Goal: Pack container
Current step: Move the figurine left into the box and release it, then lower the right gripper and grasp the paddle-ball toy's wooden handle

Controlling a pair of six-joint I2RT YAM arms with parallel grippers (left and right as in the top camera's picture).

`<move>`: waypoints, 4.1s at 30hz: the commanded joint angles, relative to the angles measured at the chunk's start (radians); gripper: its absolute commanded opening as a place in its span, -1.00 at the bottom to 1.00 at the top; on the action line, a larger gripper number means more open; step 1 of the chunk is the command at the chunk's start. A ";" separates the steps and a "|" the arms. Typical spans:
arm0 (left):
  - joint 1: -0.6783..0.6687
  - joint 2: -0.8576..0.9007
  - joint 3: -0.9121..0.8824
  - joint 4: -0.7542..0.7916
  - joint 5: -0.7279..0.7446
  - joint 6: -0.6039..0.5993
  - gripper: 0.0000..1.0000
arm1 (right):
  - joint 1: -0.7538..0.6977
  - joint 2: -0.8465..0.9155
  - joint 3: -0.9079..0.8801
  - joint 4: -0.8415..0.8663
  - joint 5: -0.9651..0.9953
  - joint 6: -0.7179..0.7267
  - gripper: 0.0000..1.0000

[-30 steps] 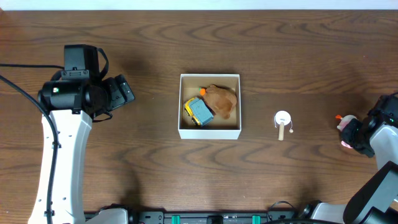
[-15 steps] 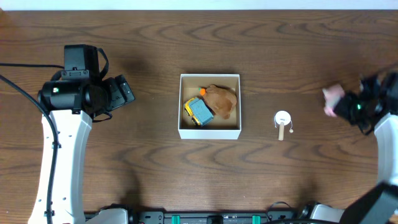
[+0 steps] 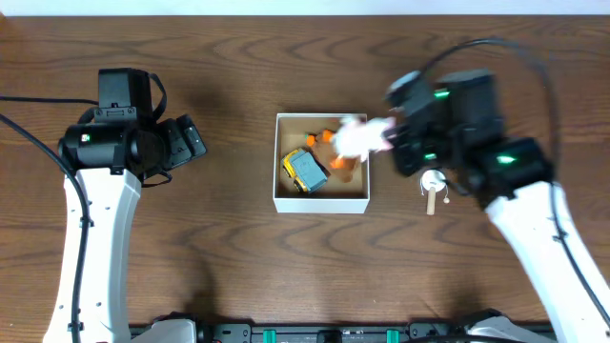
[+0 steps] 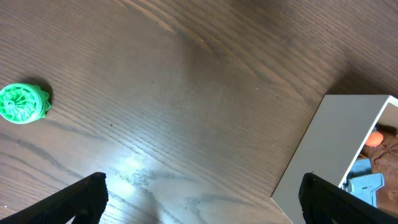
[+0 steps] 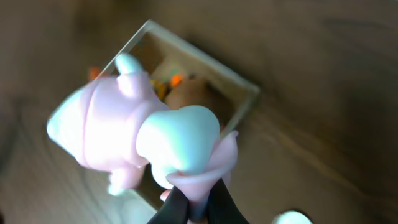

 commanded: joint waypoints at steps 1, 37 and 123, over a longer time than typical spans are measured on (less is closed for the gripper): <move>0.004 0.001 -0.006 -0.002 -0.001 0.006 0.96 | 0.088 0.071 -0.004 0.005 0.077 -0.039 -0.97; 0.005 0.001 -0.006 -0.019 -0.005 0.006 0.96 | -0.137 -0.029 0.171 -0.257 0.416 0.516 0.99; 0.004 0.001 -0.006 -0.033 -0.005 0.006 0.96 | -0.190 0.340 -0.406 0.088 0.323 0.666 -0.53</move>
